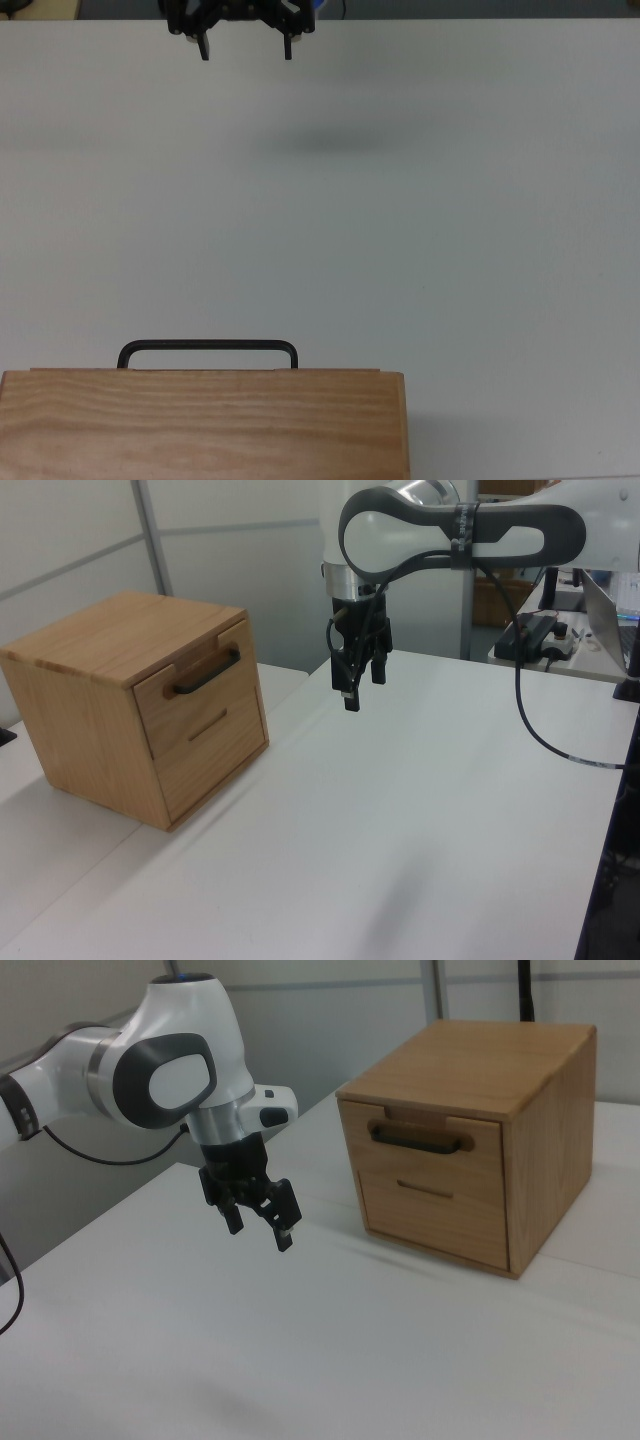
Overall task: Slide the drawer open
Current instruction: 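Open the gripper wide above the table beside the cabinet, then move the gripper to the upper drawer's black handle and close on it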
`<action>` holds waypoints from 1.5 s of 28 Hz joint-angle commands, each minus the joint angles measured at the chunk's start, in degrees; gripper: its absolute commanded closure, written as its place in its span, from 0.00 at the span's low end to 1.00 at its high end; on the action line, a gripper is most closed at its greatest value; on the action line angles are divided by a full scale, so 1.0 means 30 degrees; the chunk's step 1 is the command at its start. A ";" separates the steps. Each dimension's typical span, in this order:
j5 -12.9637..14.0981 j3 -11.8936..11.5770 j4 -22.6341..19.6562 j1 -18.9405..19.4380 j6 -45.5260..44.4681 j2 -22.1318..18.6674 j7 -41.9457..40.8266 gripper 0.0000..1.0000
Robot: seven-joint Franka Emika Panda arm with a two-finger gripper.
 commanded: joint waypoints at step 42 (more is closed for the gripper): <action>-0.0329 0.0036 -0.0774 0.0464 0.2926 -0.0069 2.8799 0.05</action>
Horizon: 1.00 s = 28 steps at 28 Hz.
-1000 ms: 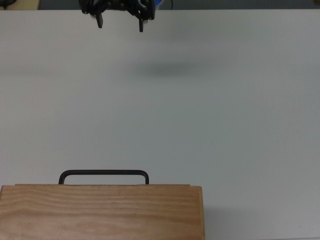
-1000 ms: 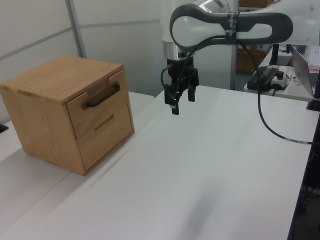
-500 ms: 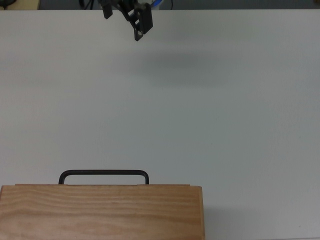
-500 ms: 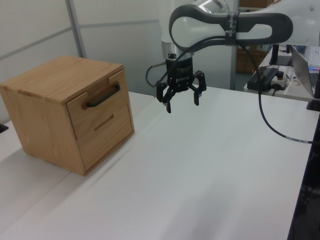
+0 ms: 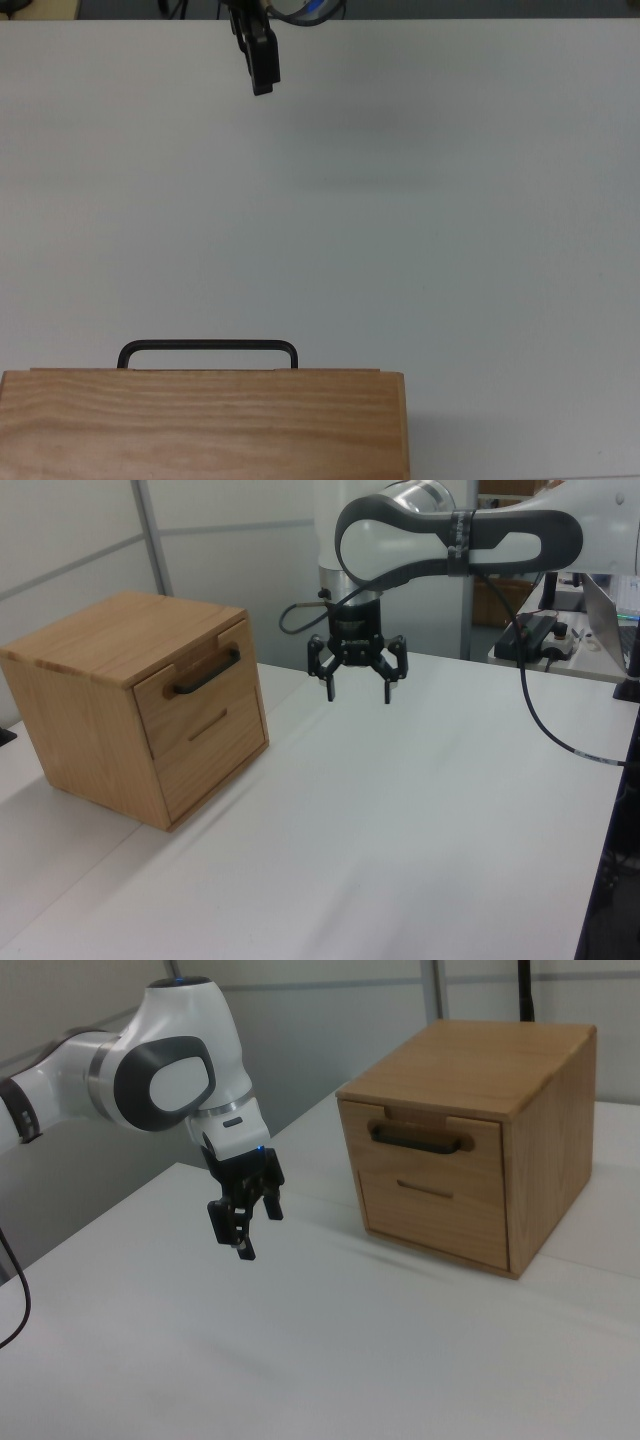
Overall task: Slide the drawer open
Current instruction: 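Move the gripper to the upper drawer's black handle and close on it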
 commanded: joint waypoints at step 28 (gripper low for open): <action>-0.0059 -0.0047 -0.0336 0.0302 2.0498 0.5389 0.6260 0.05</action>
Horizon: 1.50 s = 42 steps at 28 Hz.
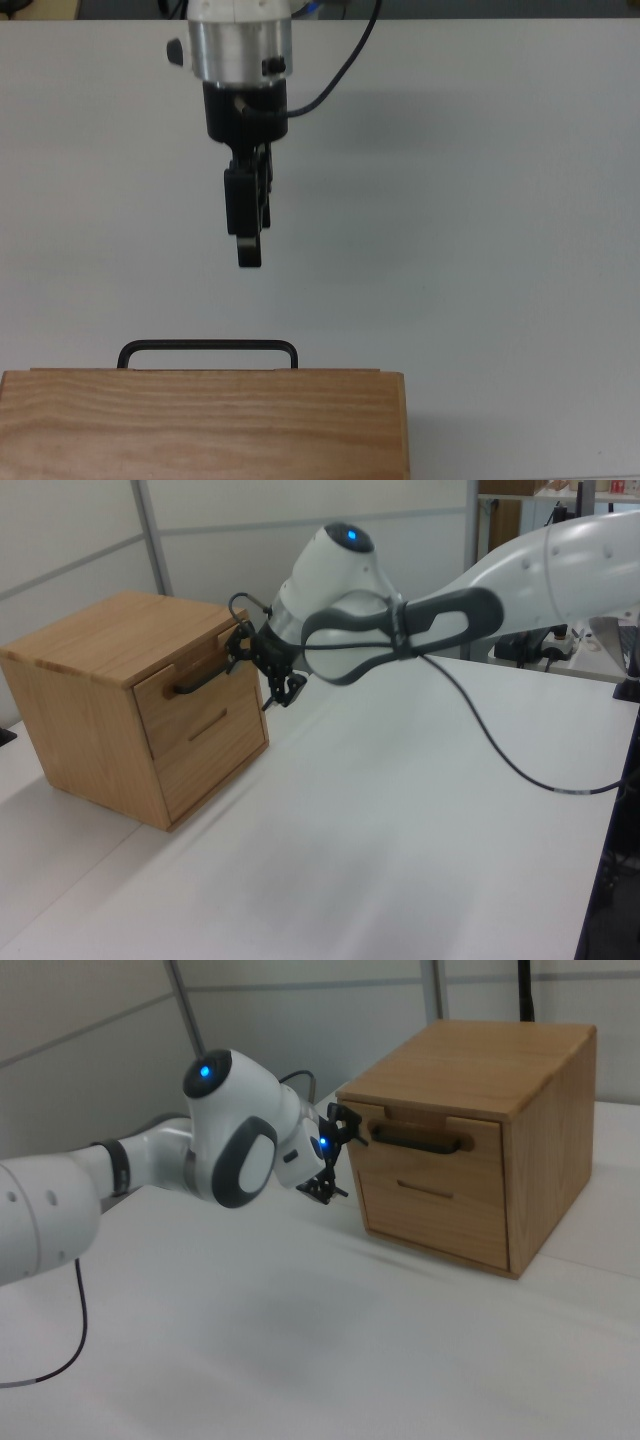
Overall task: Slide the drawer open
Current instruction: 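Move the gripper to the upper drawer's black handle and close on it, then pull the handle outward, sliding the upper drawer out of the cabinet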
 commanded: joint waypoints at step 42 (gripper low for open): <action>0.0697 -0.0258 0.3895 -0.0301 0.7654 0.4971 0.0398 1.00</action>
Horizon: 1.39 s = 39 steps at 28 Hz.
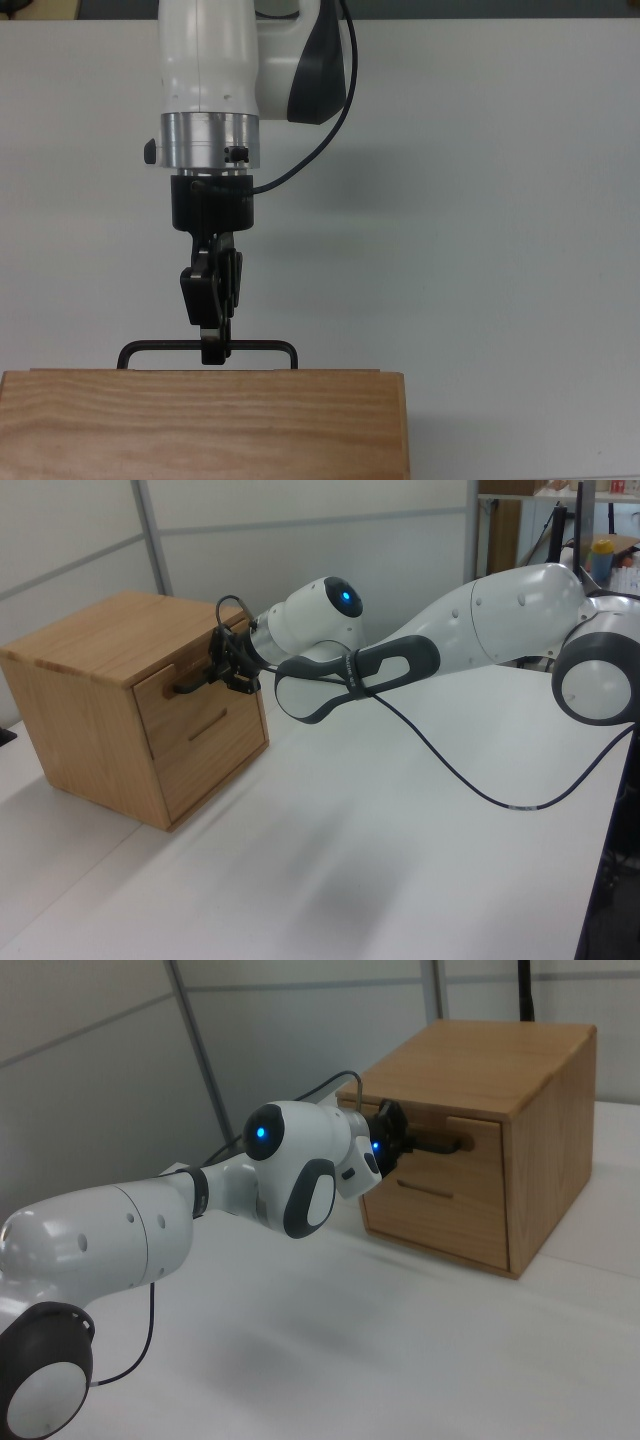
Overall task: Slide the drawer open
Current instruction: 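Pull the handle outward, sliding the upper drawer out of the cabinet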
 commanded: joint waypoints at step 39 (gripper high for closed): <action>-0.0393 -0.0215 -0.3900 0.0121 -0.9917 -0.5777 0.0301 1.00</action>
